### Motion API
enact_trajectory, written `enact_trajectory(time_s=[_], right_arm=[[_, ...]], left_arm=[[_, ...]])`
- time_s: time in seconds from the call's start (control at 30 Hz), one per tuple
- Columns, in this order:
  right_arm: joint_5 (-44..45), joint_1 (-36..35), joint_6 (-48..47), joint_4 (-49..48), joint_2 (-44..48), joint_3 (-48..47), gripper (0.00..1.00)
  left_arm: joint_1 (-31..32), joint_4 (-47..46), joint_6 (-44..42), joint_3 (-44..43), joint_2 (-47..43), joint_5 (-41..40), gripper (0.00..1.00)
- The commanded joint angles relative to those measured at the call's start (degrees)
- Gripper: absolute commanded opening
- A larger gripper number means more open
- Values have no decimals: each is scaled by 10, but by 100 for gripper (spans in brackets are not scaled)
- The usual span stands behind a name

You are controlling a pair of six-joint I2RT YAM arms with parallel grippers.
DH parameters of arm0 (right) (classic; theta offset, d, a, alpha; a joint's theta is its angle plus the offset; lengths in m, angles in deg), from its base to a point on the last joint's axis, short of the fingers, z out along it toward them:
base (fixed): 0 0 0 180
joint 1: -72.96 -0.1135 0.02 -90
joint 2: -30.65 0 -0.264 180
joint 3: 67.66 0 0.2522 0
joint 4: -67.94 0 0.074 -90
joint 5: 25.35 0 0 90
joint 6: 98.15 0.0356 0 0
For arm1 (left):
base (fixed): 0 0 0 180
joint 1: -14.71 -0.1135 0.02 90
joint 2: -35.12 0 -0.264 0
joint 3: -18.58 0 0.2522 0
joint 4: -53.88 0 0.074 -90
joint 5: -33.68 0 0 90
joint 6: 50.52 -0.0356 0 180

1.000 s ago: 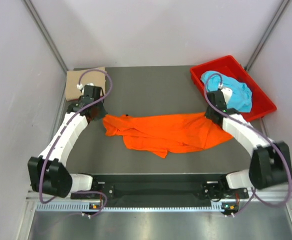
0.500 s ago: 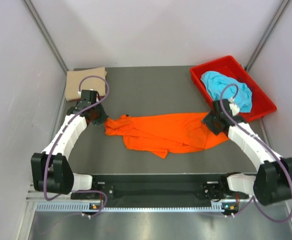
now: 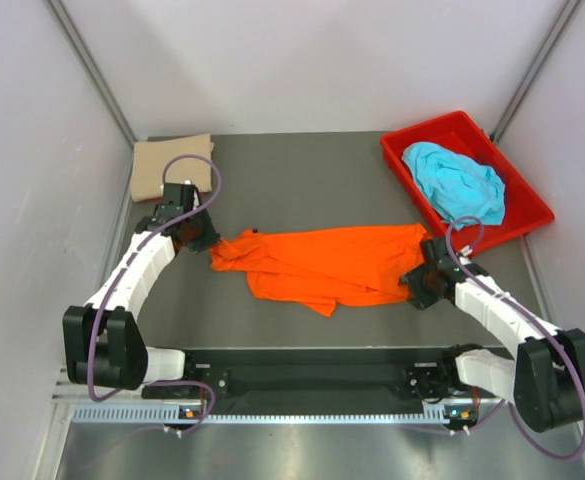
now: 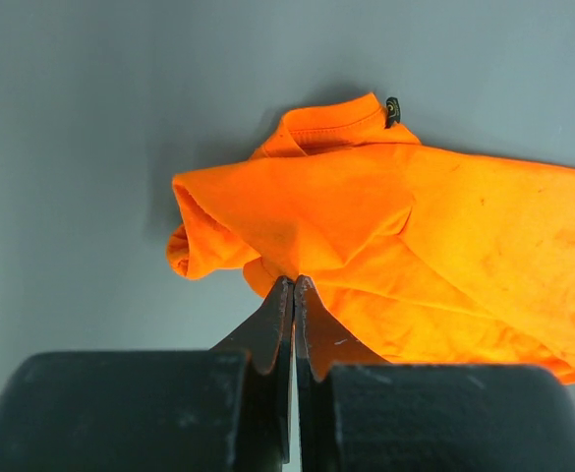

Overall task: Fold and stack the t-shirts
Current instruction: Flatten the tshirt out

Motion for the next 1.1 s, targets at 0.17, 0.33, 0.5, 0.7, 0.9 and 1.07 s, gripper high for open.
enact_trajectory(time_s=[0.17,0.33,0.5,0.7,0.9,1.07], right_arm=[[-10,-8,50,-60,-22,15,37],[10,-8,47,-49,-2,14,0],[61,-7,-8,30,32,-53,2],[21,-7,-16,-13,45,-18,9],[18,-7,-19,-42,61,16,0],[65,-7,-109,18,104,-73,0]], left_arm=[[-2,-35,-11,3,-10,9,0],[-2,-30,-9,-2,-6,7,0],[-2,-21,-4,-27,-11,5,0],[-2,-24,6,-17,3,45,0],[-1,-18,-1,-12,-13,35,0],[-2,7,0,-52,-42,30,0]])
